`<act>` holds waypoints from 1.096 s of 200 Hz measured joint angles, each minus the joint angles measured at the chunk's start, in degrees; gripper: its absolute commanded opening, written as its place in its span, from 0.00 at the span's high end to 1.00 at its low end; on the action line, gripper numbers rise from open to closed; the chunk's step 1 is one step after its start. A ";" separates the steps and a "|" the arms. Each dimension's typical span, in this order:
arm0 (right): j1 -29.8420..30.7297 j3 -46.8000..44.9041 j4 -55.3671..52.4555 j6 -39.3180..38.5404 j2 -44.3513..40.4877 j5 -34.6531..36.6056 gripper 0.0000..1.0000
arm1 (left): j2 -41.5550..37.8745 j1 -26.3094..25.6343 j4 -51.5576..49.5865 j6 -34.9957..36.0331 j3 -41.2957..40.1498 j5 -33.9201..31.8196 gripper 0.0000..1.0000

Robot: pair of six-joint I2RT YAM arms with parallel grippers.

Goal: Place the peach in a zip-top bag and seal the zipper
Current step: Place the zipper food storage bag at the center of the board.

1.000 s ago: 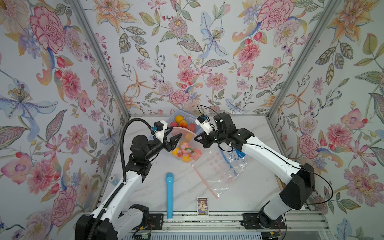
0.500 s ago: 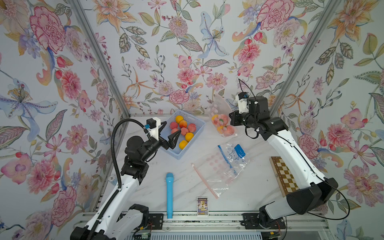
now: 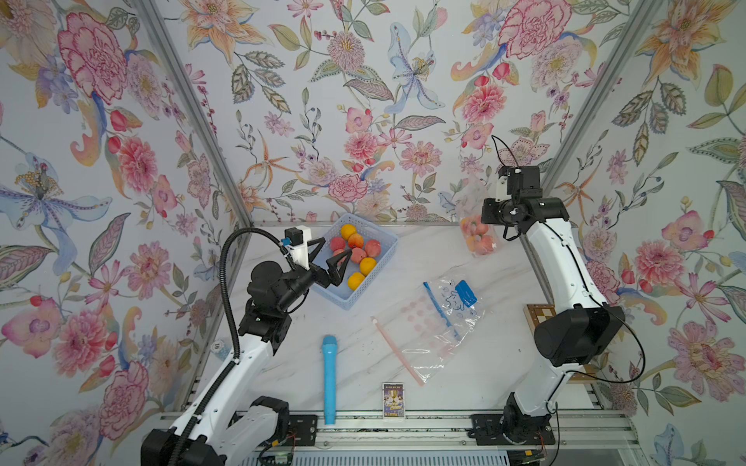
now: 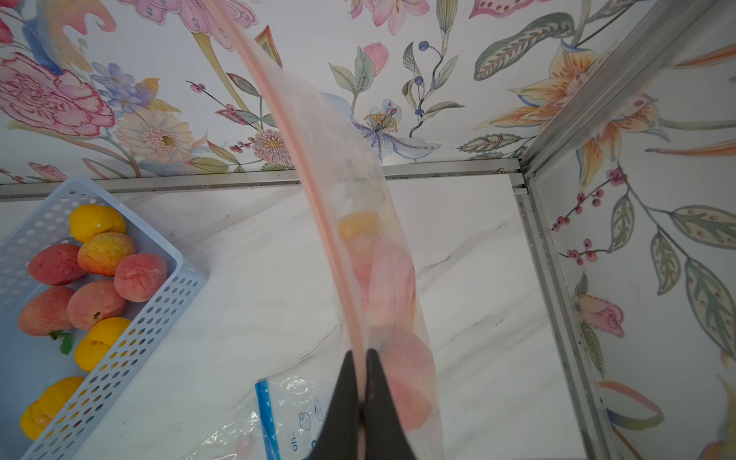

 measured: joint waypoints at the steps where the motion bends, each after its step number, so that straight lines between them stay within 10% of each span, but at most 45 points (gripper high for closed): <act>1: -0.07 0.17 -0.15 -0.11 0.17 0.00 1.00 | 0.00 0.00 0.02 -0.07 0.00 0.00 0.01; 219: -1.09 8.72 -4.57 -2.32 25.53 -6.23 1.00 | 1.22 0.00 1.64 -2.38 0.00 -1.70 0.01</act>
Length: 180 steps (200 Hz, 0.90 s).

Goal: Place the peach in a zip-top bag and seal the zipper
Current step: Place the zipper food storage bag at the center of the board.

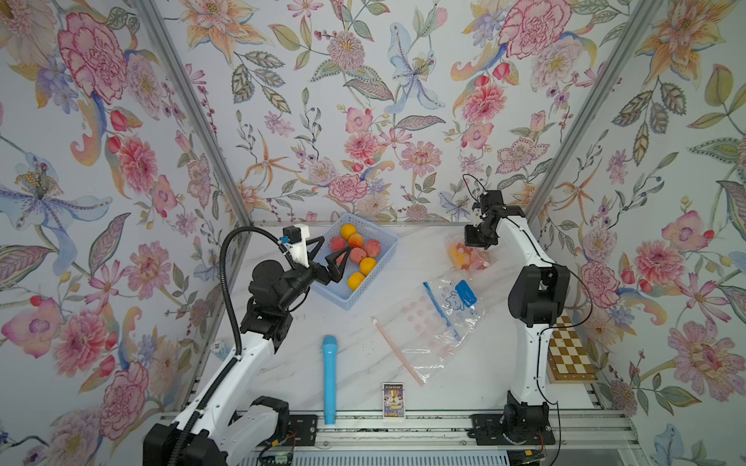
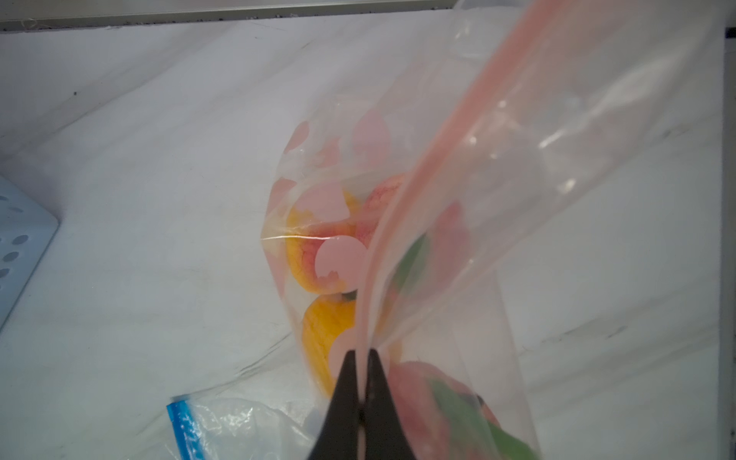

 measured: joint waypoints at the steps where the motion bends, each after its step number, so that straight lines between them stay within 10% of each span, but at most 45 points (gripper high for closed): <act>1: 0.13 0.13 0.00 0.00 0.09 -0.07 1.00 | 0.00 0.00 0.00 0.00 0.00 0.00 0.01; 107: 1.77 2.69 -0.02 3.17 1.55 5.42 0.55 | 0.20 0.00 -0.02 -0.44 -0.02 -2.08 0.01; 180: 3.28 -6.51 0.07 7.39 -14.27 14.01 0.45 | 0.96 0.00 -0.35 -2.03 -0.09 -5.18 0.01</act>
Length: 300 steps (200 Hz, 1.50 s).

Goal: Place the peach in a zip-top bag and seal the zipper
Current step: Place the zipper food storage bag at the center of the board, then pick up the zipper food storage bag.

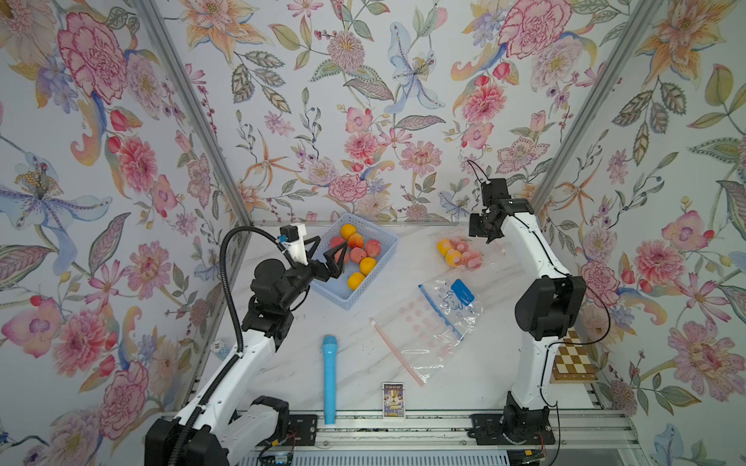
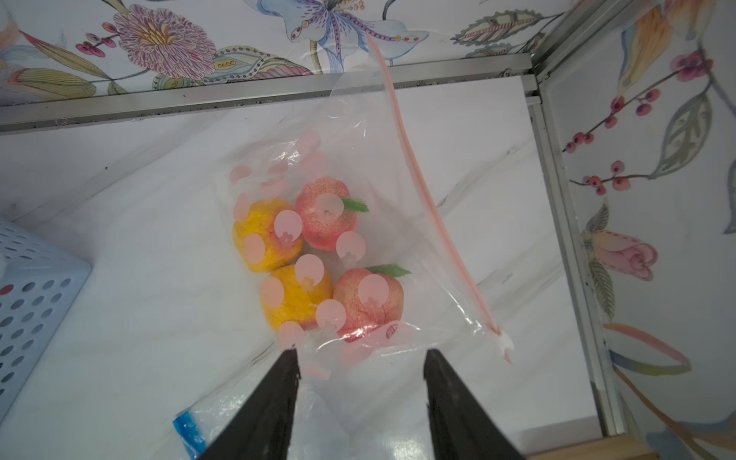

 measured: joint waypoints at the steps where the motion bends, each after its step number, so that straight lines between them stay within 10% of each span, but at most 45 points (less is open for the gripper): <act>1: 0.07 -0.15 0.00 0.09 -0.17 0.07 0.45 | 0.00 0.00 -0.02 -0.02 -0.02 -0.02 0.01; 149: 42.40 -37.77 7.61 17.00 -16.68 -0.28 0.45 | -4.90 0.07 -6.95 -3.37 -3.98 -21.40 0.01; 300: 49.96 -52.54 13.77 28.65 -14.99 -11.08 0.45 | -6.75 0.76 -8.44 -6.84 -6.75 -27.36 0.01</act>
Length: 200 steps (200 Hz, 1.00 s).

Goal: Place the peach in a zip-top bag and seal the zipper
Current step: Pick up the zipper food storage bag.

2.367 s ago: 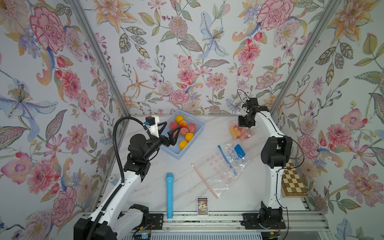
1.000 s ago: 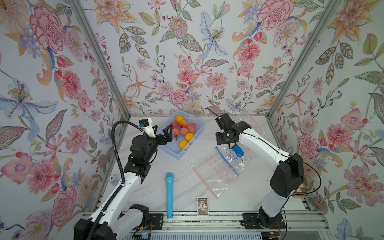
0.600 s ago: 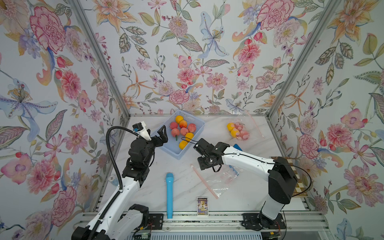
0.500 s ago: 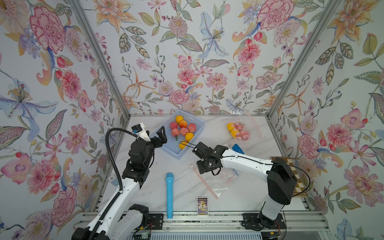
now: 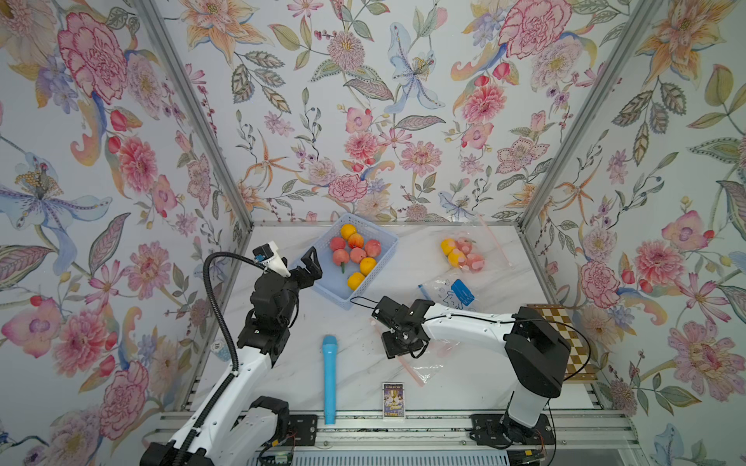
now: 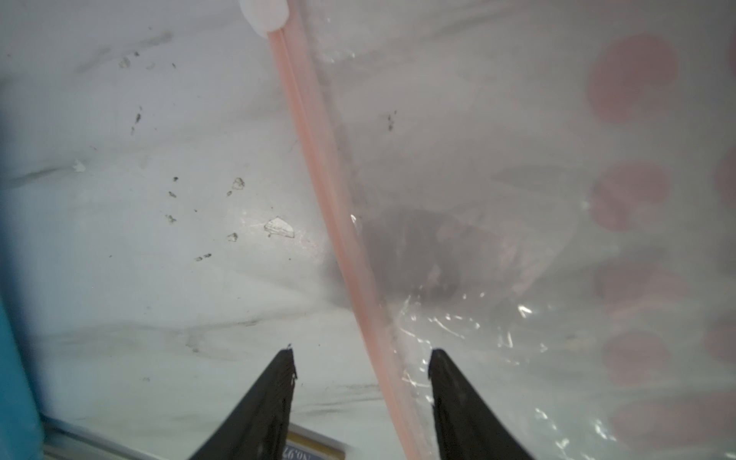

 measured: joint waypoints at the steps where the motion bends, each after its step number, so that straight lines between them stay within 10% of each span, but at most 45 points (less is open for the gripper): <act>1: -0.04 -0.15 0.11 0.00 0.02 0.00 0.45 | 0.00 0.00 0.00 -0.02 0.00 0.00 0.01; 83: -2.69 -4.26 4.81 1.55 0.17 -1.09 0.63 | 0.11 0.09 0.04 -0.57 -0.07 0.02 0.01; 109: -3.85 -5.01 5.92 1.84 0.13 -1.60 1.00 | 0.17 0.26 0.07 -0.57 -0.07 0.04 0.01; 133: -5.16 -5.75 7.34 2.21 -0.15 -2.71 0.81 | 0.37 0.31 0.07 -0.57 -0.07 0.04 0.01; 162: -6.05 -6.47 8.76 2.23 -0.61 -3.69 1.00 | 0.74 0.31 0.07 -0.55 -0.11 0.46 0.01; 200: -7.58 -6.69 8.92 2.49 -2.73 -4.11 1.00 | 0.98 0.31 -0.04 -0.55 -0.11 1.79 0.01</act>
